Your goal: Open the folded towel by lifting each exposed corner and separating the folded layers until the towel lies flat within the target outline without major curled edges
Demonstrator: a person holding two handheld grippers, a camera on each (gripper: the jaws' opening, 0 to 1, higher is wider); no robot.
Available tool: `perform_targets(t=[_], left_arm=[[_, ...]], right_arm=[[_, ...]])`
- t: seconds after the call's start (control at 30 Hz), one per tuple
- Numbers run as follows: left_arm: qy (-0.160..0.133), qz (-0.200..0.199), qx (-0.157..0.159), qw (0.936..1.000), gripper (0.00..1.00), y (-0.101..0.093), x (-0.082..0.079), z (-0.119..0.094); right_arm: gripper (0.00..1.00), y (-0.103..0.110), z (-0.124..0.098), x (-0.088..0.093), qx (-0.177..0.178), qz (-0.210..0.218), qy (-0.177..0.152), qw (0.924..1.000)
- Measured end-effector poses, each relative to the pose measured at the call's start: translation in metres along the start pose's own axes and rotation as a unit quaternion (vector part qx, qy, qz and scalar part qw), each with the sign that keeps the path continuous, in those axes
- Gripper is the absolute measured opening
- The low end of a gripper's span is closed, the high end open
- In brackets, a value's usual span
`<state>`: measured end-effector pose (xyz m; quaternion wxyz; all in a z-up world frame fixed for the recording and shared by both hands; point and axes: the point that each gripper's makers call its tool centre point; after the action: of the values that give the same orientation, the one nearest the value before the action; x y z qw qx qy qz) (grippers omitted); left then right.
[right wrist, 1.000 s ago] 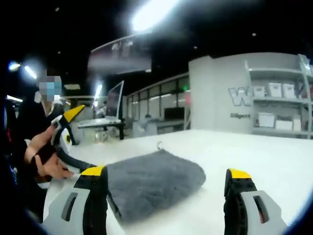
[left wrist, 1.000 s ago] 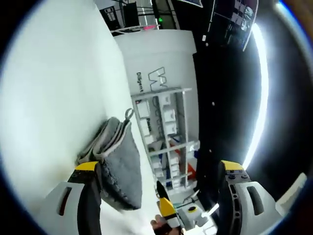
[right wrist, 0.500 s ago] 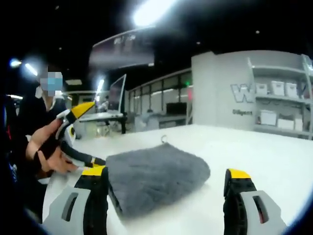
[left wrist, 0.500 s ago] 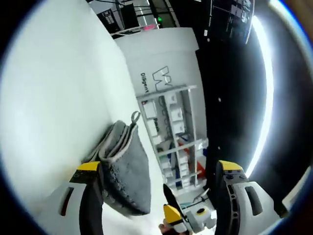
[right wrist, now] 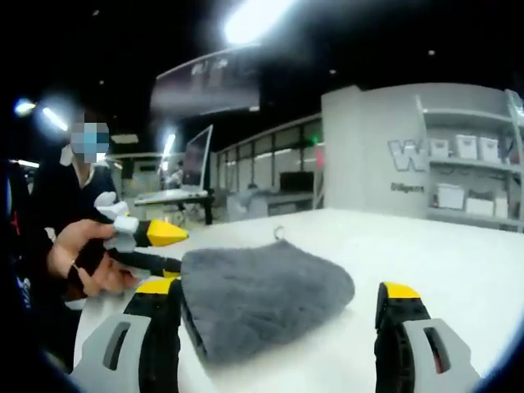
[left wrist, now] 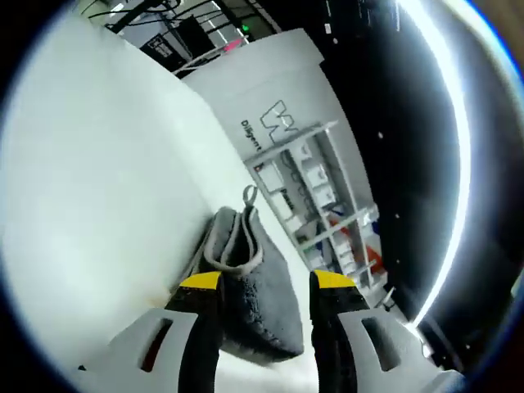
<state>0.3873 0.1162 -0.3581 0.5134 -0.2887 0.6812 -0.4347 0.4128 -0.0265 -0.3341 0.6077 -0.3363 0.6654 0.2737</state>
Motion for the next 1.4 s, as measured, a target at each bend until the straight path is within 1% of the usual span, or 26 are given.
perform_targets(t=[0.03, 0.07, 0.17, 0.2, 0.23, 0.3, 0.37, 0.43, 0.47, 0.5, 0.53, 0.6, 0.7, 0.8, 0.87, 0.9, 0.97, 1.03, 1.07, 1.1, 1.17, 1.2, 1.27, 1.33, 1.4], left_arm=[[0.001, 0.005, -0.001, 1.0, 0.36, 0.0, 0.004, -0.001], [0.001, 0.01, -0.002, 0.9999, 0.33, 0.0, 0.005, -0.001], [0.006, 0.029, -0.013, 0.9995, 0.29, 0.008, 0.004, 0.001], [0.01, 0.06, -0.026, 0.9978, 0.27, 0.013, 0.003, 0.002], [0.009, 0.072, -0.029, 0.9969, 0.23, 0.014, 0.002, 0.002], [0.006, 0.066, -0.023, 0.9975, 0.2, 0.013, -0.001, 0.004], [0.005, 0.073, -0.021, 0.9971, 0.16, 0.012, -0.002, 0.004], [0.005, 0.078, -0.017, 0.9968, 0.14, 0.011, -0.002, 0.004], [0.005, 0.084, -0.014, 0.9964, 0.14, 0.01, -0.002, 0.004], [0.004, 0.086, -0.013, 0.9962, 0.14, 0.01, -0.003, 0.004], [0.003, 0.088, -0.011, 0.9961, 0.14, 0.01, -0.003, 0.005], [0.002, 0.103, -0.011, 0.9947, 0.13, 0.01, -0.004, 0.005], [0.002, 0.116, -0.005, 0.9933, 0.11, 0.006, -0.001, 0.003], [0.0, 0.125, 0.004, 0.9922, 0.1, 0.001, 0.001, 0.002], [0.0, 0.131, 0.009, 0.9913, 0.09, -0.002, 0.001, 0.002], [0.0, 0.134, 0.011, 0.9909, 0.09, -0.003, 0.001, 0.002], [0.002, 0.143, 0.018, 0.9896, 0.09, -0.006, 0.002, 0.002], [0.004, 0.148, 0.021, 0.9887, 0.08, -0.007, 0.003, 0.002], [0.005, 0.152, 0.021, 0.9881, 0.08, -0.007, 0.003, 0.002], [0.004, 0.157, 0.022, 0.9874, 0.08, -0.007, 0.003, 0.002], [0.004, 0.159, 0.021, 0.987, 0.08, -0.007, 0.003, 0.002], [0.004, 0.166, 0.021, 0.9859, 0.08, -0.006, 0.003, 0.003], [0.005, 0.18, 0.023, 0.9833, 0.07, -0.008, 0.004, 0.003], [0.002, 0.208, 0.028, 0.9778, 0.07, -0.012, 0.004, 0.003], [0.004, 0.22, 0.035, 0.9749, 0.07, -0.016, 0.005, 0.004]], right_arm=[[0.99, 0.0, 0.0, 0.0, 0.0, -0.001, 0.001, 1.0], [0.99, 0.0, 0.0, 0.001, -0.001, -0.001, 0.001, 1.0], [0.99, 0.001, 0.001, 0.002, -0.002, -0.002, 0.003, 1.0], [0.99, 0.001, 0.001, 0.002, -0.002, -0.003, 0.003, 1.0], [0.98, 0.001, 0.001, 0.002, -0.002, -0.003, 0.003, 1.0], [0.97, 0.001, 0.0, 0.002, -0.004, -0.002, 0.004, 1.0], [0.96, 0.002, 0.001, 0.003, -0.005, -0.001, 0.006, 1.0], [0.96, 0.001, 0.002, 0.003, -0.007, 0.005, 0.006, 0.9999], [0.96, 0.0, 0.002, 0.003, -0.007, 0.01, 0.006, 0.9999], [0.98, -0.002, 0.003, 0.007, -0.001, 0.04, 0.014, 0.9991], [0.99, -0.002, 0.004, 0.01, -0.008, 0.056, 0.025, 0.9981], [0.99, -0.001, 0.004, 0.008, -0.013, 0.075, 0.026, 0.9968], [0.99, -0.001, 0.002, -0.005, -0.001, 0.057, 0.034, 0.9978], [0.99, 0.003, 0.003, -0.022, -0.003, 0.038, 0.052, 0.9979], [0.99, 0.003, 0.004, -0.033, 0.0, 0.007, 0.076, 0.9971], [0.99, 0.0, 0.004, -0.038, 0.006, -0.013, 0.095, 0.9954], [0.96, -0.007, 0.005, -0.045, 0.024, -0.058, 0.137, 0.9886], [0.96, -0.012, 0.007, -0.053, 0.033, -0.097, 0.172, 0.9796], [0.97, -0.013, 0.008, -0.056, 0.035, -0.104, 0.181, 0.9773], [0.97, -0.014, 0.01, -0.062, 0.035, -0.117, 0.199, 0.9724], [0.97, -0.012, 0.014, -0.067, 0.031, -0.129, 0.226, 0.9651], [0.98, -0.01, 0.016, -0.069, 0.026, -0.139, 0.244, 0.9595], [1.0, -0.012, 0.019, -0.074, 0.031, -0.159, 0.275, 0.9478], [1.0, -0.014, 0.025, -0.085, 0.04, -0.182, 0.295, 0.9372], [1.0, -0.019, 0.031, -0.099, 0.06, -0.197, 0.31, 0.9279]])
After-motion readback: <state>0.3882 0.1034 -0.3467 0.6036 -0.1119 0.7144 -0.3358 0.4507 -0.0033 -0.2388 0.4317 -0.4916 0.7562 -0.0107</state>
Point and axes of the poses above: the point that each gripper's makers call its tool centre point, and the gripper's own axes: z roughly forward along the fingers, y roughly to its left, x roughly out of its underside, and after that the axes turned 3 degrees about -z, right-handed
